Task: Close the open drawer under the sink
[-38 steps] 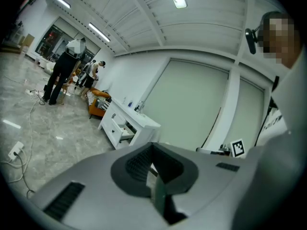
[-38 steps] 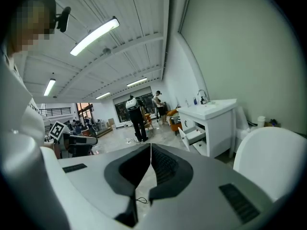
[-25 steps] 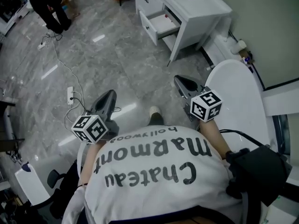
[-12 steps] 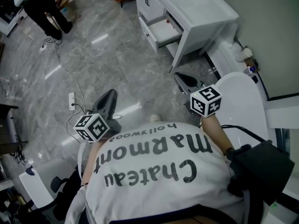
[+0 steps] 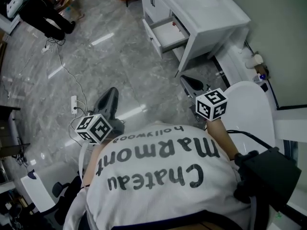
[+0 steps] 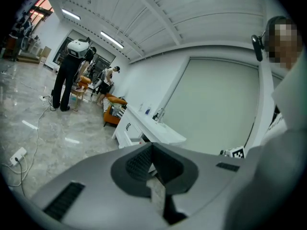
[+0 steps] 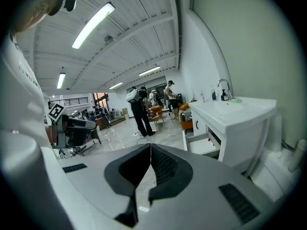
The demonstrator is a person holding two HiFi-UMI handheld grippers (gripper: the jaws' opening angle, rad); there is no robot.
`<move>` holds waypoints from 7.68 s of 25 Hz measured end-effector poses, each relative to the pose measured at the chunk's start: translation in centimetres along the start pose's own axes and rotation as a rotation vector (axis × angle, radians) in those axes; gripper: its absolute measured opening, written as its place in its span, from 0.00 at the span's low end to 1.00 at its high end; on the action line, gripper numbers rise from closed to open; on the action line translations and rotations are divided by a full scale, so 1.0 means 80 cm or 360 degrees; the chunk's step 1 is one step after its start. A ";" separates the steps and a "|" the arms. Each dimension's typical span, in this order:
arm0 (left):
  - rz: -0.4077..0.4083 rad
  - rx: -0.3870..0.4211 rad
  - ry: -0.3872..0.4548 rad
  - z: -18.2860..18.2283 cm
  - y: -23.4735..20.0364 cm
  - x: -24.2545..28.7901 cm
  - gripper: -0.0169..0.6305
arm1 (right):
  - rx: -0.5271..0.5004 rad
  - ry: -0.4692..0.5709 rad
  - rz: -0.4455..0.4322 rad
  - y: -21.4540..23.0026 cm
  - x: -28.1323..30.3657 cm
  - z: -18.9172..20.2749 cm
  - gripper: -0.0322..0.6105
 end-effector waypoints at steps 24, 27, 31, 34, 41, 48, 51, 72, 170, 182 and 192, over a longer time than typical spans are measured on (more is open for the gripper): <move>0.0009 0.0034 -0.0099 -0.002 -0.019 0.051 0.04 | 0.0010 -0.0055 0.0103 0.032 0.022 0.001 0.07; 0.0007 0.0058 -0.0110 -0.004 -0.034 0.060 0.04 | 0.0004 -0.0059 0.0100 0.031 0.042 0.000 0.07; 0.0073 0.0069 -0.0134 -0.005 -0.054 0.087 0.04 | -0.0011 -0.0119 0.0129 0.033 0.060 0.007 0.07; 0.0158 0.0049 -0.0167 -0.014 -0.072 0.118 0.04 | 0.0010 -0.0146 0.0202 0.038 0.075 0.005 0.07; 0.0330 0.0046 -0.0268 -0.064 -0.119 0.204 0.04 | 0.0112 -0.0159 0.0339 0.039 0.142 -0.013 0.07; 0.0429 0.0094 -0.0326 -0.122 -0.170 0.269 0.04 | 0.0136 -0.0159 0.0362 0.034 0.231 -0.042 0.07; 0.0471 0.0118 -0.0363 -0.140 -0.189 0.284 0.04 | 0.0144 -0.0155 0.0386 0.030 0.260 -0.055 0.07; 0.0542 0.0123 -0.0502 -0.199 -0.302 0.354 0.04 | 0.0311 -0.0169 0.0473 0.020 0.407 -0.059 0.07; 0.0718 0.0566 -0.1084 -0.192 -0.396 0.730 0.04 | 0.1758 -0.0495 0.2067 0.296 0.636 0.195 0.25; 0.0751 0.0598 -0.1084 -0.192 -0.389 0.733 0.04 | 0.1693 -0.0520 0.2083 0.296 0.637 0.192 0.25; 0.0764 0.0616 -0.1057 -0.190 -0.388 0.739 0.04 | 0.1624 -0.0543 0.2082 0.294 0.635 0.190 0.25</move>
Point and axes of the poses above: the fingertips, and each gripper's own axes: x forward along the fingers, y to its right, z out of its underside, the point moved 8 cm from there along -x, backward along the fingers, and after that the axes turned 5 degrees about y, right-handed, at the moved point
